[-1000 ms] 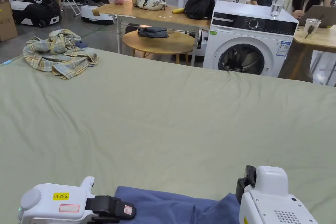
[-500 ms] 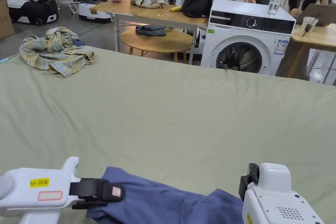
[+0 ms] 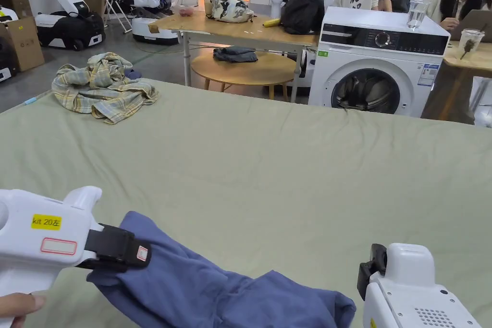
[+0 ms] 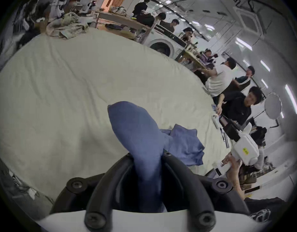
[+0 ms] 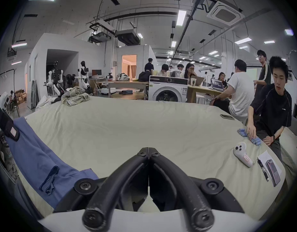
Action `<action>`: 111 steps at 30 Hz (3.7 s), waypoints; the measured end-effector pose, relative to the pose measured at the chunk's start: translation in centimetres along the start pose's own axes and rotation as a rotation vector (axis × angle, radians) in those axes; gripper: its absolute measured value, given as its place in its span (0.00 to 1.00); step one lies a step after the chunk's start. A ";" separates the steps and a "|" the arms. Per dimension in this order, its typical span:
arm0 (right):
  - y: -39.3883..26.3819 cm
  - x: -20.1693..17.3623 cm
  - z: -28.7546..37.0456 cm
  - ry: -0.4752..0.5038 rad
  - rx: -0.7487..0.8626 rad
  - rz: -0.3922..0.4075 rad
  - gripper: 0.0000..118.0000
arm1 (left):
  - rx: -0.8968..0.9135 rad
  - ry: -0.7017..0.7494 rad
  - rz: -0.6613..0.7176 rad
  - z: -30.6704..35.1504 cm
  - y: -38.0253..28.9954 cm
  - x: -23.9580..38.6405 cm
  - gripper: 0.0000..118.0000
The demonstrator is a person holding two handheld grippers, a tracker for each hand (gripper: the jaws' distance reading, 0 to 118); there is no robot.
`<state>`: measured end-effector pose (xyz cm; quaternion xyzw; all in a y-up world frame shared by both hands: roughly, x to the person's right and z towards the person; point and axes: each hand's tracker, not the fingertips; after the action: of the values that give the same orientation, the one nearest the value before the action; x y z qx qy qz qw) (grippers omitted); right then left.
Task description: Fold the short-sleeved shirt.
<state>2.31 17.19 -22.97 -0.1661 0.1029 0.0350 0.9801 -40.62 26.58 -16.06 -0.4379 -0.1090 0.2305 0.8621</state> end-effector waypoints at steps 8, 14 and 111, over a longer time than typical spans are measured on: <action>-0.5 0.8 0.2 -0.008 -0.009 -0.008 0.00 | -0.096 0.078 -0.117 -3.7 0.7 8.0 0.10; -0.7 1.6 0.5 -0.021 -0.013 -0.022 0.00 | -0.163 0.055 -0.170 -8.1 0.9 12.5 0.10; -7.6 -3.1 -0.9 0.075 -0.319 0.034 0.00 | 0.802 0.351 -0.298 -8.2 -9.2 8.3 0.00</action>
<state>-0.10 9.60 -20.70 -0.3190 0.1355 0.0612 0.9360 -27.41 20.18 -13.63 -0.0816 0.0745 0.0503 0.9926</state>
